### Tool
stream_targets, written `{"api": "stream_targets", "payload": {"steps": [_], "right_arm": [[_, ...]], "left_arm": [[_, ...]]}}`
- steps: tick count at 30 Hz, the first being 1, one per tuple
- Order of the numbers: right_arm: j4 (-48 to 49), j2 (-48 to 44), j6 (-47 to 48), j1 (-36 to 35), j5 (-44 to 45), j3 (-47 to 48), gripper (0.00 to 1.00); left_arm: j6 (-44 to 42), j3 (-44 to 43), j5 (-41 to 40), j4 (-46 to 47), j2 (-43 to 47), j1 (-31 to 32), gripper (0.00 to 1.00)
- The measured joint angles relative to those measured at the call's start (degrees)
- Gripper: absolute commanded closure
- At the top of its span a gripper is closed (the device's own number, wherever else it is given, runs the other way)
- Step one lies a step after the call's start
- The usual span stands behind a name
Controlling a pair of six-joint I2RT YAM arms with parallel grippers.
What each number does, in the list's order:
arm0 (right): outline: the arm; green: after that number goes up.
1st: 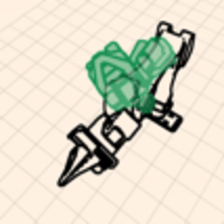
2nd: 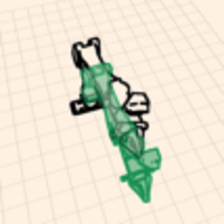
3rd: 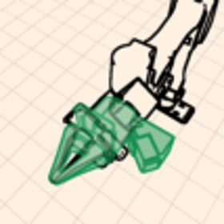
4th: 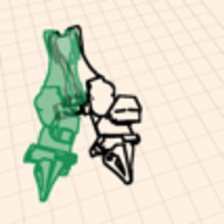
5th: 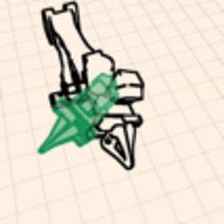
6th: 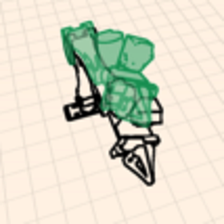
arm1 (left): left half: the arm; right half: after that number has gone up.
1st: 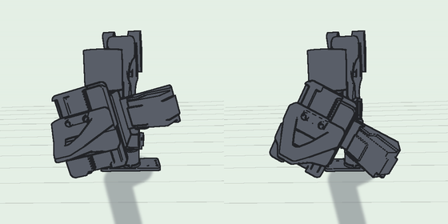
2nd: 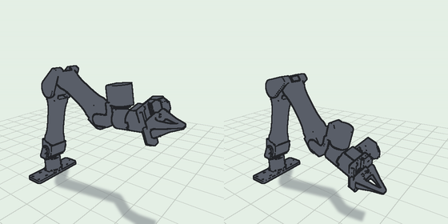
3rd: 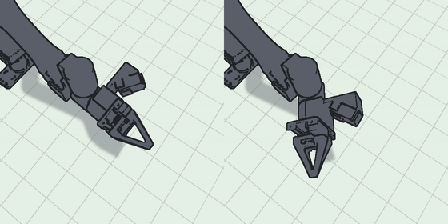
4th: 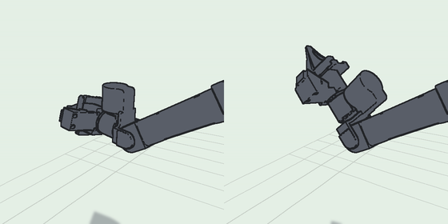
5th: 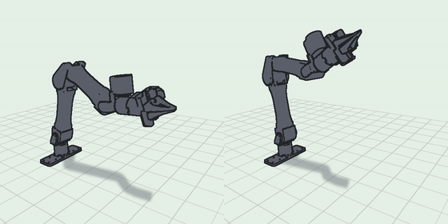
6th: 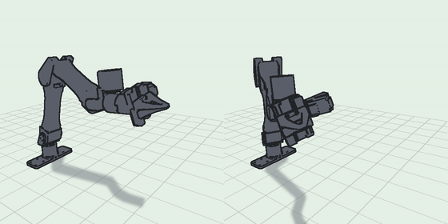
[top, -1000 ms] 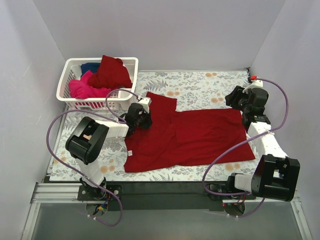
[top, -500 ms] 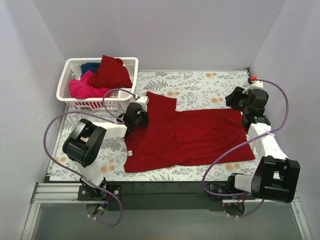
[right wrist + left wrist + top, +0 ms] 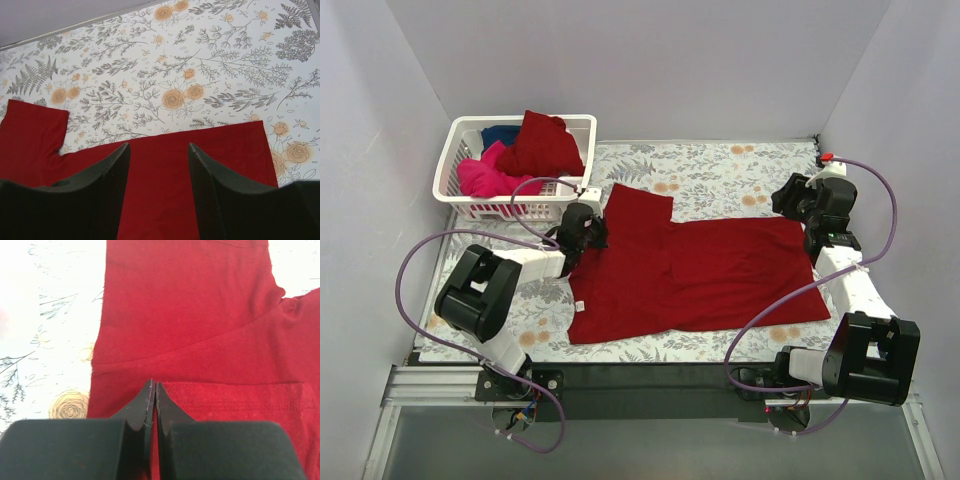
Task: Fold and stack the t-shirts
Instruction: Fold the tshirt
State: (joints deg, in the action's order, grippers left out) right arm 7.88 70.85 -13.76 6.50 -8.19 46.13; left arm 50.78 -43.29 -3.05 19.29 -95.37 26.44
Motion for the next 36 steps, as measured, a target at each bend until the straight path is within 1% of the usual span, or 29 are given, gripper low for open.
{"api": "stream_targets", "payload": {"steps": [5,6,8,9,11,12,13,16,20,24,30,32,36], "right_arm": [[0.0,0.0,0.15,0.0,0.17,0.0,0.55],[0.0,0.0,0.2,0.0,0.2,0.0,0.55],[0.0,0.0,0.24,0.0,0.28,0.0,0.55],[0.0,0.0,0.24,0.0,0.31,0.0,0.55],[0.0,0.0,0.28,0.0,0.31,0.0,0.55],[0.0,0.02,0.31,0.0,0.31,0.0,0.55],[0.0,0.02,0.37,0.0,0.31,0.0,0.55],[0.0,0.09,0.46,0.0,0.33,0.0,0.54],[0.0,0.7,0.48,0.0,0.31,0.0,0.55],[0.0,1.53,0.48,0.0,0.22,0.0,0.55],[0.0,1.64,0.48,0.0,-0.39,0.0,0.54],[0.02,1.64,0.48,0.0,-0.59,0.0,0.54],[0.02,1.62,0.48,0.0,-0.85,0.0,0.54]], "left_arm": [[0.0,0.5,-1.03,0.0,0.13,-0.26,1.0],[-0.02,0.61,-1.11,-0.02,0.2,-0.31,0.96],[-0.07,0.63,-1.33,-0.07,0.2,-0.46,0.82],[-0.15,0.61,-1.49,-0.09,0.2,-0.5,0.69],[-0.04,0.31,-1.95,-0.39,0.17,-0.52,0.61],[0.09,-0.17,-2.12,-0.81,0.13,-0.52,0.54],[0.09,-0.85,-2.27,-1.11,0.04,-0.52,0.52],[0.07,-4.5,-2.45,-2.01,-0.2,-0.5,0.49],[-0.96,-12.85,-2.43,-2.08,-2.6,-0.31,0.49],[-2.49,-23.63,-2.67,-1.77,-9.44,0.13,0.49],[-5.35,-38.23,-4.63,-4.2,-24.26,0.33,0.49],[-6.32,-41.03,-5.11,-5.42,-28.09,0.33,0.49],[-7.82,-42.34,-6.34,-7.41,-31.39,0.28,0.48]]}}
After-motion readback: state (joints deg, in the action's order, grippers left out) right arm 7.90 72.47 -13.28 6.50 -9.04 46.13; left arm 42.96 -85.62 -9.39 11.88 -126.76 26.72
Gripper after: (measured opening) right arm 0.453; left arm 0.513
